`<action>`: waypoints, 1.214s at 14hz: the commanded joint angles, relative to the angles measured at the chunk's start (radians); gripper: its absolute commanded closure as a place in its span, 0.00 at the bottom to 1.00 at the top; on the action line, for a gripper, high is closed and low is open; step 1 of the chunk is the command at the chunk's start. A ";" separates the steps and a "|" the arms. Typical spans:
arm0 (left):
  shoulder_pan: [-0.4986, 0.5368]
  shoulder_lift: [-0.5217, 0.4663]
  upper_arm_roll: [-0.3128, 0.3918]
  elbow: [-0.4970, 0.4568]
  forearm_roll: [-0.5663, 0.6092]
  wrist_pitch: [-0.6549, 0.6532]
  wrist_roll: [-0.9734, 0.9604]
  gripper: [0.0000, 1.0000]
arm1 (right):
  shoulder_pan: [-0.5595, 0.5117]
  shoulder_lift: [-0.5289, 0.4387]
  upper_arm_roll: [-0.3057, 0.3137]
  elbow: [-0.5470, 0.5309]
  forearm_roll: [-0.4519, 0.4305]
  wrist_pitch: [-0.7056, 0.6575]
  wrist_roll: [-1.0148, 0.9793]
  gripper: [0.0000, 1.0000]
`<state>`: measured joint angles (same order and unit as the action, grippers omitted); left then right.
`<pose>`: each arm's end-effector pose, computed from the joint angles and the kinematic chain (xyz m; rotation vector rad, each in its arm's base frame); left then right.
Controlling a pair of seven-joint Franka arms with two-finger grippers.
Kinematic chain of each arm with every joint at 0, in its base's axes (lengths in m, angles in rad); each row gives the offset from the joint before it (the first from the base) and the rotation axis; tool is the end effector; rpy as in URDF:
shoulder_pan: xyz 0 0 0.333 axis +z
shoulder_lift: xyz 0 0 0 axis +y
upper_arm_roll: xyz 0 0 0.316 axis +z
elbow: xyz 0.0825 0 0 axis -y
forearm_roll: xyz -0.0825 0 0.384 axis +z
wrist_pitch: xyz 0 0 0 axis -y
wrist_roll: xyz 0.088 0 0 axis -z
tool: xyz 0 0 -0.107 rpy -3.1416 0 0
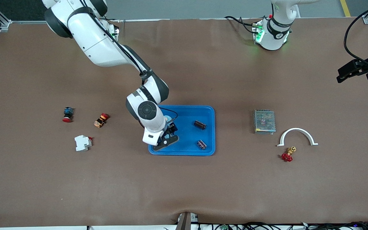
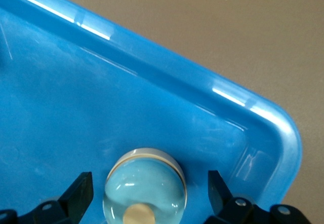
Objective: Place electrolytic capacitor and blue bell in tray
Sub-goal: 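Lower the bell into the tray and open the right gripper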
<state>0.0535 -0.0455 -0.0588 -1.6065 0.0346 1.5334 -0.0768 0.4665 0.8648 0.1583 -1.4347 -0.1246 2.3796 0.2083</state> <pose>0.5363 0.0002 0.6293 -3.1009 -0.1123 0.0405 0.6081 0.4090 0.1870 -3.0020 -0.6752 -0.1123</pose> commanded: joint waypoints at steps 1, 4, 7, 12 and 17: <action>-0.003 -0.002 0.000 0.002 -0.005 -0.002 0.002 0.00 | 0.006 -0.033 0.004 0.013 -0.013 -0.037 0.019 0.00; -0.003 -0.002 0.000 0.002 -0.005 -0.002 0.002 0.00 | 0.009 -0.111 0.020 0.017 -0.003 -0.167 0.031 0.00; -0.001 -0.004 0.002 0.000 -0.005 -0.002 0.002 0.00 | 0.009 -0.216 0.040 0.013 -0.003 -0.327 0.057 0.00; 0.000 -0.004 0.002 0.002 -0.005 -0.002 0.002 0.00 | 0.012 -0.413 0.040 0.007 -0.001 -0.633 0.057 0.00; 0.002 -0.005 0.002 0.004 -0.005 -0.002 0.002 0.00 | -0.031 -0.674 0.037 -0.120 0.014 -0.790 0.045 0.00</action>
<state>0.0541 -0.0453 -0.0585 -1.6076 0.0346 1.5337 -0.0768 0.4663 0.3258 0.1960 -1.4286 -0.1215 1.5994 0.2471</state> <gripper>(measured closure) 0.000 0.000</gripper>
